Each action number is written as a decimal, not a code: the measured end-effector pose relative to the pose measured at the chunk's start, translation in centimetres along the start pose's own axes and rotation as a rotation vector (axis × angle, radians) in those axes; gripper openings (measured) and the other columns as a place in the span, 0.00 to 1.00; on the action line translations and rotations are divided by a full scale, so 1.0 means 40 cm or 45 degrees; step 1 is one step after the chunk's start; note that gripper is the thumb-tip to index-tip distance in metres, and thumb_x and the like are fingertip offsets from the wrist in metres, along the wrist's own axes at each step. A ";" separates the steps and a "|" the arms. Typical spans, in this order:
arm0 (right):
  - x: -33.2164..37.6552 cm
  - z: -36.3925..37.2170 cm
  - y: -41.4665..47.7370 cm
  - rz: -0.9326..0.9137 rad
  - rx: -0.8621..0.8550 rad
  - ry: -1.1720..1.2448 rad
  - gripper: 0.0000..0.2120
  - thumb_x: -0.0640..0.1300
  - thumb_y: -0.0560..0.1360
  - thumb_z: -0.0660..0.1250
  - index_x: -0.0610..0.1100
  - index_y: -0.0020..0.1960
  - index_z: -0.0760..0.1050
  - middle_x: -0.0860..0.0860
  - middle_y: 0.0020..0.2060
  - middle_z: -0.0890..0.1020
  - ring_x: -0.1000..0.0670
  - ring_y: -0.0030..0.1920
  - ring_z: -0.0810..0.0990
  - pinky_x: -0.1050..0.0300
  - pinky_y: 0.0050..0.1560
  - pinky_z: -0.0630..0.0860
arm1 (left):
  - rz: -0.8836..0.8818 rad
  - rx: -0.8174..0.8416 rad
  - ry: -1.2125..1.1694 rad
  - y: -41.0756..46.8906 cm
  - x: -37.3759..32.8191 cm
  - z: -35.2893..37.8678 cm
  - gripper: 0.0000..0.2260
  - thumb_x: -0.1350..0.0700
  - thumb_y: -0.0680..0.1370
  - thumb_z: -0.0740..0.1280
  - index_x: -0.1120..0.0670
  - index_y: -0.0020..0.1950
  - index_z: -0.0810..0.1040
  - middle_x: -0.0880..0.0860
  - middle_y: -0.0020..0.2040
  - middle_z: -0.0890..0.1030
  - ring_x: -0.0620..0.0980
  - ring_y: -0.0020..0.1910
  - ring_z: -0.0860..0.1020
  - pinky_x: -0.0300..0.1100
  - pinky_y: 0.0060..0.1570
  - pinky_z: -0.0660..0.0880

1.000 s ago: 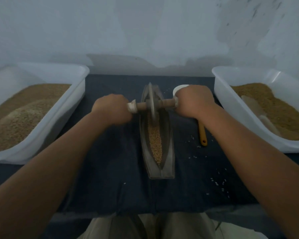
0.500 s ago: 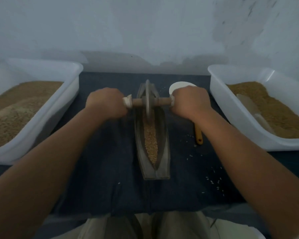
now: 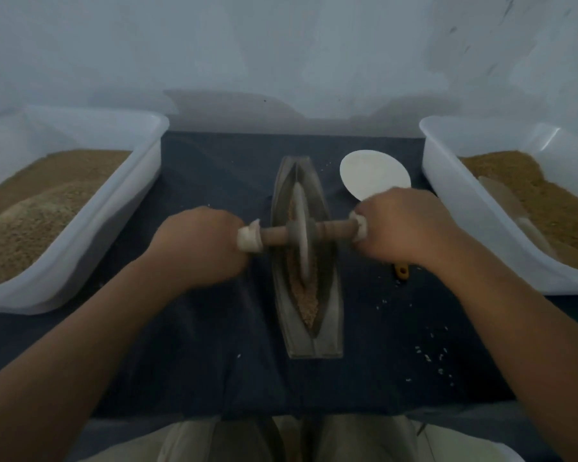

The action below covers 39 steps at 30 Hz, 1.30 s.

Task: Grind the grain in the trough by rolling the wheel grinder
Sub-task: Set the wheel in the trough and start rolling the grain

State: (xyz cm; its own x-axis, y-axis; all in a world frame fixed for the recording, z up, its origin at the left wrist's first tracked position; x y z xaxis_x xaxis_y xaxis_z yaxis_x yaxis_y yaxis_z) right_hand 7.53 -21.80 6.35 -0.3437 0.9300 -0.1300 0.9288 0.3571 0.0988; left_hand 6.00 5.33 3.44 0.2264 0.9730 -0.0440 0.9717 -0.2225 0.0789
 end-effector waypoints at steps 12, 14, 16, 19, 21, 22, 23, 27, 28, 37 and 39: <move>-0.011 0.003 0.005 -0.015 0.090 0.090 0.14 0.62 0.70 0.61 0.53 0.37 0.75 0.54 0.31 0.79 0.55 0.33 0.77 0.56 0.31 0.71 | 0.028 0.025 0.056 0.019 0.002 -0.006 0.11 0.41 0.72 0.65 0.46 0.35 0.75 0.44 0.32 0.76 0.44 0.30 0.74 0.41 0.30 0.66; -0.015 0.007 -0.067 -0.047 0.157 0.185 0.20 0.67 0.66 0.54 0.54 0.36 0.75 0.57 0.30 0.80 0.57 0.29 0.77 0.58 0.29 0.71 | 0.109 -0.068 0.110 -0.051 -0.009 -0.029 0.13 0.39 0.72 0.63 0.45 0.33 0.72 0.43 0.28 0.73 0.42 0.27 0.71 0.39 0.27 0.61; -0.024 0.026 -0.089 -0.031 0.192 0.186 0.22 0.68 0.64 0.53 0.54 0.36 0.76 0.61 0.31 0.80 0.57 0.28 0.78 0.59 0.28 0.69 | 0.170 -0.113 0.163 -0.064 -0.018 -0.040 0.13 0.37 0.71 0.61 0.44 0.33 0.71 0.43 0.27 0.72 0.42 0.25 0.69 0.38 0.26 0.58; -0.027 0.049 -0.033 0.040 0.062 0.020 0.17 0.64 0.68 0.56 0.53 0.33 0.74 0.55 0.26 0.77 0.56 0.28 0.75 0.57 0.28 0.67 | 0.092 -0.103 0.190 0.003 -0.023 -0.037 0.13 0.38 0.71 0.61 0.46 0.34 0.73 0.44 0.31 0.74 0.46 0.29 0.71 0.40 0.29 0.63; -0.038 0.040 0.042 0.119 -0.126 -0.078 0.15 0.59 0.73 0.60 0.52 0.32 0.72 0.55 0.27 0.75 0.54 0.28 0.72 0.59 0.28 0.62 | -0.021 -0.082 0.151 0.089 -0.011 -0.030 0.13 0.40 0.71 0.63 0.48 0.35 0.75 0.45 0.34 0.76 0.51 0.33 0.75 0.43 0.34 0.69; -0.044 0.029 0.079 0.149 -0.206 -0.098 0.15 0.56 0.74 0.62 0.51 0.32 0.72 0.54 0.27 0.74 0.53 0.27 0.70 0.60 0.29 0.59 | -0.079 -0.069 0.124 0.132 -0.002 -0.033 0.13 0.40 0.71 0.64 0.49 0.36 0.75 0.47 0.36 0.78 0.53 0.35 0.77 0.45 0.36 0.72; -0.048 0.017 0.112 0.168 -0.249 -0.103 0.15 0.55 0.74 0.63 0.50 0.32 0.72 0.53 0.27 0.74 0.53 0.27 0.69 0.60 0.29 0.57 | -0.125 -0.066 0.099 0.168 0.006 -0.040 0.14 0.39 0.70 0.64 0.49 0.37 0.76 0.48 0.38 0.79 0.55 0.37 0.79 0.46 0.38 0.73; -0.049 -0.008 0.163 0.123 -0.137 -0.018 0.12 0.57 0.71 0.61 0.50 0.34 0.72 0.53 0.31 0.75 0.52 0.30 0.70 0.58 0.30 0.60 | -0.144 -0.037 0.053 0.192 0.014 -0.045 0.15 0.38 0.70 0.64 0.49 0.39 0.77 0.49 0.39 0.79 0.54 0.39 0.78 0.46 0.40 0.74; -0.044 -0.003 0.146 0.072 -0.061 0.013 0.12 0.57 0.72 0.61 0.51 0.35 0.73 0.53 0.31 0.76 0.52 0.32 0.73 0.57 0.30 0.63 | -0.121 -0.007 0.059 0.169 0.013 -0.033 0.13 0.40 0.72 0.65 0.49 0.39 0.77 0.48 0.39 0.79 0.53 0.38 0.78 0.46 0.39 0.74; -0.022 0.019 -0.083 -0.097 0.163 0.143 0.13 0.58 0.72 0.63 0.52 0.34 0.72 0.55 0.27 0.77 0.58 0.28 0.75 0.59 0.29 0.62 | 0.142 -0.273 0.213 -0.068 -0.019 -0.037 0.16 0.37 0.71 0.63 0.45 0.30 0.68 0.44 0.25 0.68 0.41 0.23 0.64 0.36 0.26 0.55; -0.027 0.032 -0.023 -0.042 0.115 0.084 0.13 0.55 0.74 0.63 0.51 0.34 0.73 0.54 0.28 0.77 0.57 0.30 0.75 0.58 0.30 0.64 | 0.064 -0.157 0.151 0.004 -0.014 -0.028 0.15 0.38 0.70 0.61 0.47 0.33 0.71 0.44 0.30 0.73 0.47 0.27 0.71 0.39 0.29 0.64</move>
State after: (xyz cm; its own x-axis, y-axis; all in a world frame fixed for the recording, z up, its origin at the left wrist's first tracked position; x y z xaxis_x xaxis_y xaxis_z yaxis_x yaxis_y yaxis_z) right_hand 7.23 -23.23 5.13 -0.3801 0.9226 -0.0662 0.9244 0.3813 0.0060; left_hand 5.96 4.82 4.59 0.2581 0.9628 0.0802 0.9421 -0.2692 0.2000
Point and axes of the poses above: each hand's wrist, its own y-axis towards the middle knuckle, its own z-axis out of the palm, x = y × z, the point moved 7 cm from there along y, towards the middle knuckle
